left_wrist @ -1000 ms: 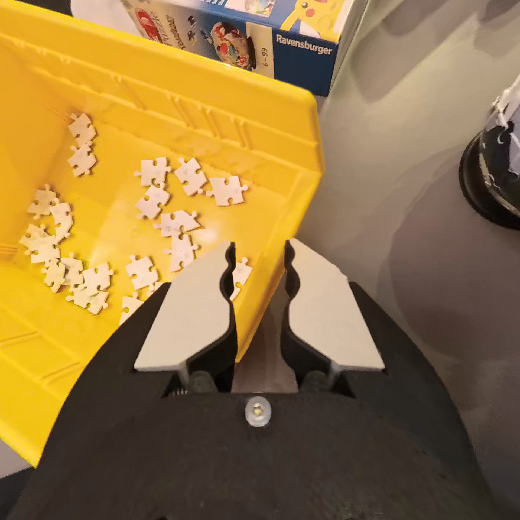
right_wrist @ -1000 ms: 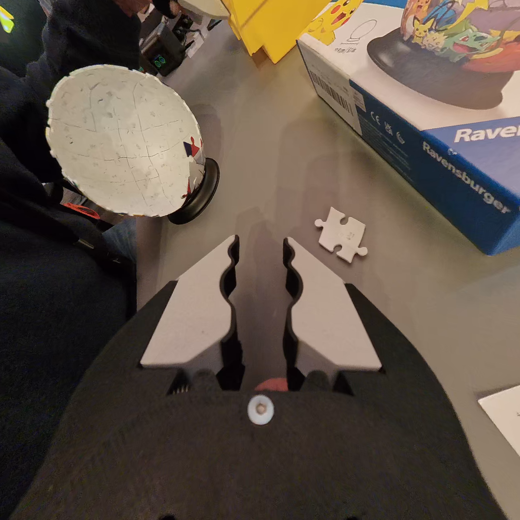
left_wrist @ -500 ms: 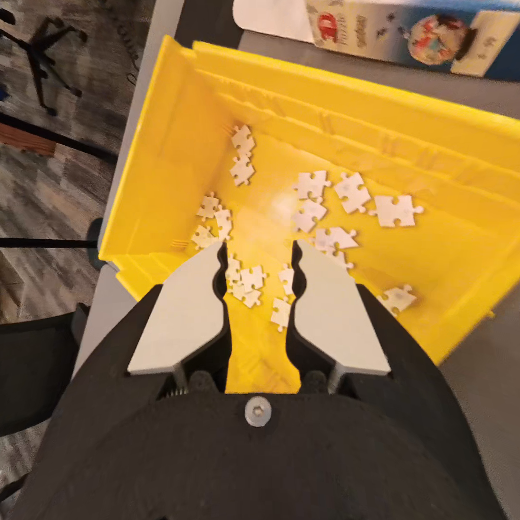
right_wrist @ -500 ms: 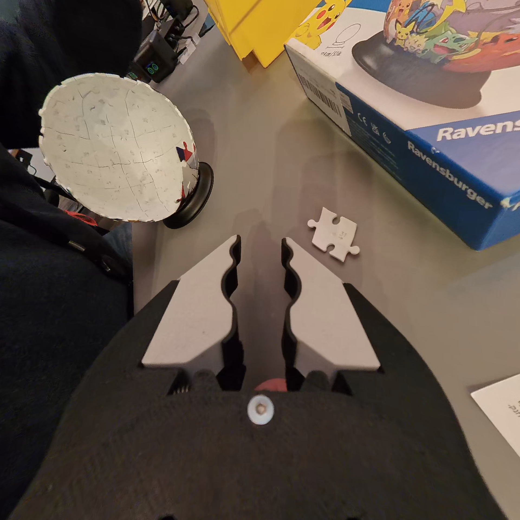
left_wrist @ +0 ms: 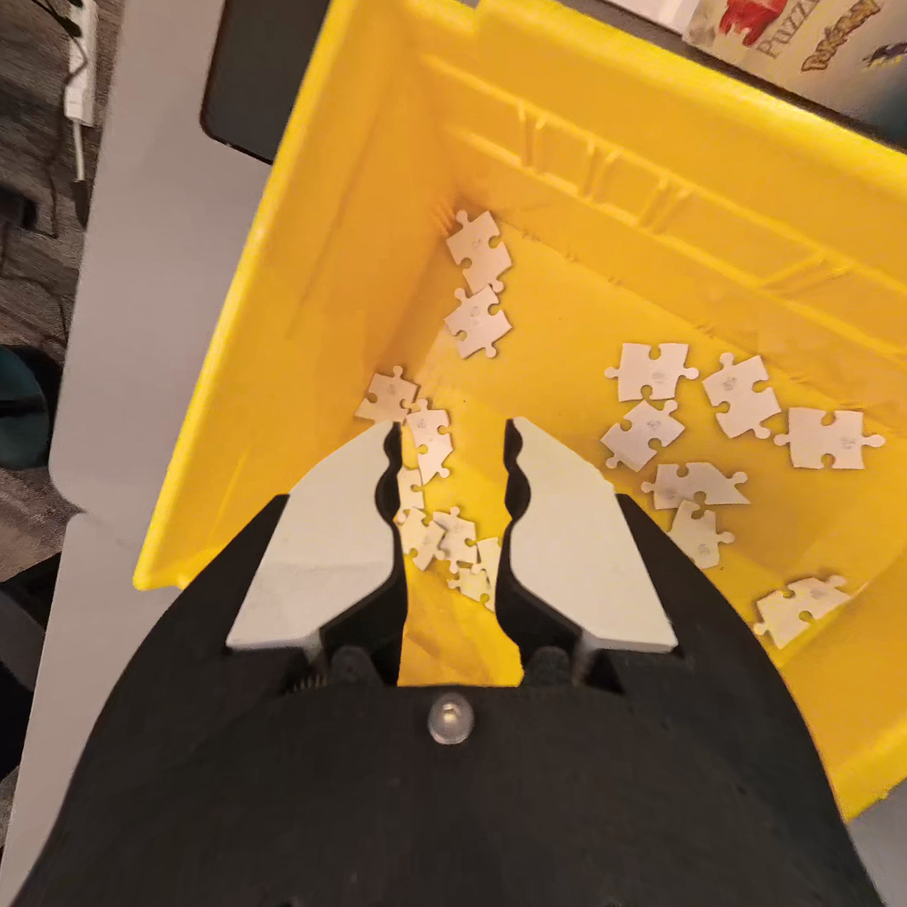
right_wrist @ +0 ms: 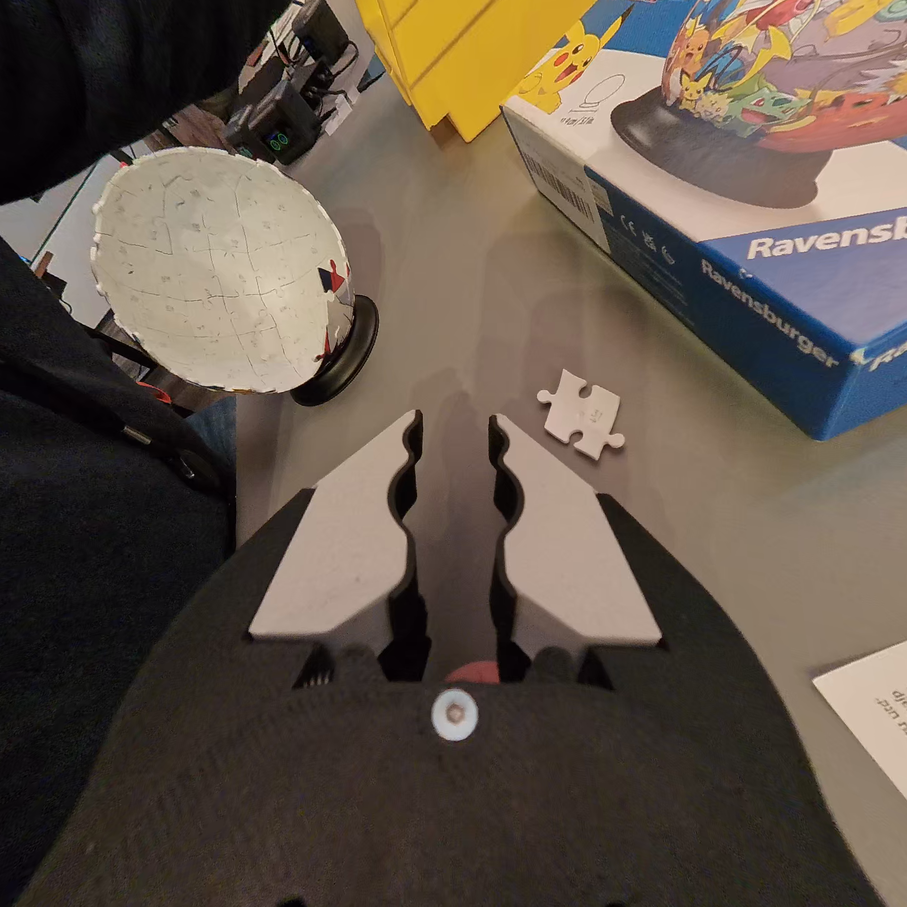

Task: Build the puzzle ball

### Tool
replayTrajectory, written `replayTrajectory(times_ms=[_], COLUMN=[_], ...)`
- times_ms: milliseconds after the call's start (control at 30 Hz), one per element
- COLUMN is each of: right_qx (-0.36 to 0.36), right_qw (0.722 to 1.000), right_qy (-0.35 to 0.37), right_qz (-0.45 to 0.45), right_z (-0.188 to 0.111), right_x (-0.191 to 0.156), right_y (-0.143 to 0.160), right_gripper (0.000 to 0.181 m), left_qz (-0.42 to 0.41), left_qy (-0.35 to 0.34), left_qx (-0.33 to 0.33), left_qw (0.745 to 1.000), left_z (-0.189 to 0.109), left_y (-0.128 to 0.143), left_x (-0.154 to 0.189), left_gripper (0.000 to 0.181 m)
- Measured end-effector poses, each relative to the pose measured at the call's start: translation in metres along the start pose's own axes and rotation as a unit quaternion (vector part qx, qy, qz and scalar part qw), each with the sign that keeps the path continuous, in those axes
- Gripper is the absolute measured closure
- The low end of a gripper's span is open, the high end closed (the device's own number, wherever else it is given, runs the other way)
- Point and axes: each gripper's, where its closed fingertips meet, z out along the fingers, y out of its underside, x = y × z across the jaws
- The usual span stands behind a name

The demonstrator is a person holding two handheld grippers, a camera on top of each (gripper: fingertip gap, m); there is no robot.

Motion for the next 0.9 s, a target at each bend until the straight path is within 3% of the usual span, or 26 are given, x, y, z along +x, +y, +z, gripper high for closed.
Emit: replayTrajectory(times_ms=[133, 300, 400, 567, 700, 833, 900], right_qx=[0.002, 0.006, 0.007, 0.010, 0.014, 0.015, 0.017], right_qw=[1.000, 1.000, 1.000, 1.000, 1.000, 1.000, 1.000], right_qy=[0.001, 0.003, 0.003, 0.003, 0.003, 0.002, 0.002], right_qz=[-0.001, -0.002, -0.002, -0.004, -0.005, -0.005, -0.005], right_z=[0.000, -0.001, -0.001, -0.002, -0.002, -0.003, -0.003], right_x=[0.000, 0.000, 0.000, 0.000, 0.000, 0.000, 0.000], right_y=[0.000, -0.001, -0.002, -0.002, -0.003, -0.003, -0.004], right_gripper=[0.156, 0.156, 0.156, 0.156, 0.156, 0.156, 0.156], left_qz=[-0.002, -0.005, -0.016, 0.033, 0.041, 0.093, 0.139], left_qy=[-0.007, -0.082, -0.037, -0.045, -0.022, -0.011, -0.011], left_qx=[-0.021, -0.075, -0.070, -0.140, -0.147, -0.180, -0.227], left_qw=[1.000, 0.994, 0.997, 0.989, 0.988, 0.979, 0.964], left_z=[0.008, -0.015, -0.016, 0.002, 0.005, 0.010, 0.014], left_y=[0.003, 0.024, 0.025, 0.042, 0.038, 0.039, 0.049], left_x=[-0.008, -0.052, -0.048, -0.050, -0.047, -0.041, -0.039], left_gripper=[0.142, 0.153, 0.151, 0.154, 0.150, 0.149, 0.145])
